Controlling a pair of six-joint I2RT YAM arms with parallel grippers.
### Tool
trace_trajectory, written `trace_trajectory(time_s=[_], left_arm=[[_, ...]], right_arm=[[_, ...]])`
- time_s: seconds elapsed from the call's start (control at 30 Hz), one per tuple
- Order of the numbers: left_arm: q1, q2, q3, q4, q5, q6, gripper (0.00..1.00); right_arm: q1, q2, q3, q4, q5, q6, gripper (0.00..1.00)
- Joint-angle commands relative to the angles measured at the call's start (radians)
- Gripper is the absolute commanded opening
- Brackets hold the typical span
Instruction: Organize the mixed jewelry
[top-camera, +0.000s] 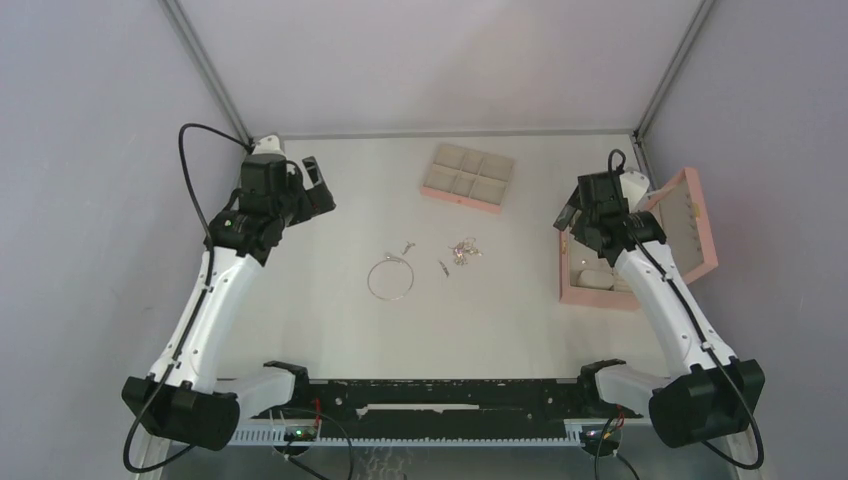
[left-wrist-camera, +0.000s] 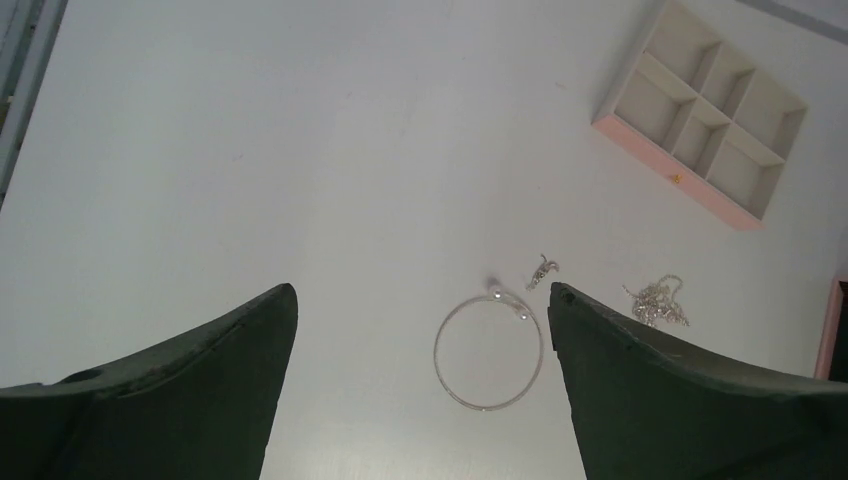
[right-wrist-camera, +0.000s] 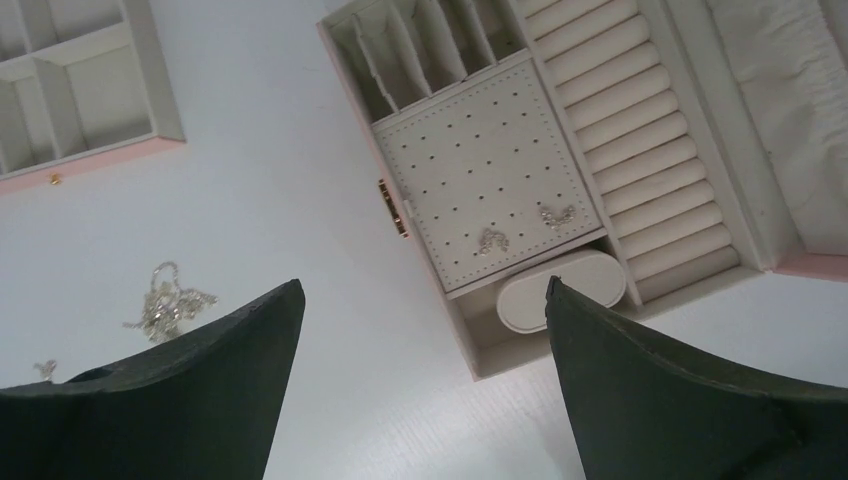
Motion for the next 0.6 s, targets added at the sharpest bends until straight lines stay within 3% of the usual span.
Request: trace_trajectory(time_s=[0.0, 0.37, 0.5, 0.57], left_arm=[[-0.004, -0.053, -0.022, 0.07, -0.034, 0.015, 1.0], [-0.004, -0.057, -0.044, 0.094, -0.035, 0.04, 1.0], [-0.015, -0.078, -0.052, 0.093, 0.115, 0.127, 1.0], [-0.058, -0.118, -0.097, 0.136, 0.125, 0.14, 1.0]], right_arm=[[-0.012, -0.05, 0.028, 0.07, -0.085, -0.04, 1.0], [-0.021, -0.103, 0.011, 0.112, -0.127, -0.068, 1.0], [-0.032, -0.134, 0.011, 0.078, -0.12, -0.11, 0.99], [-0.073, -0.163, 0.01, 0.05, -0.111, -0.134, 0.99]])
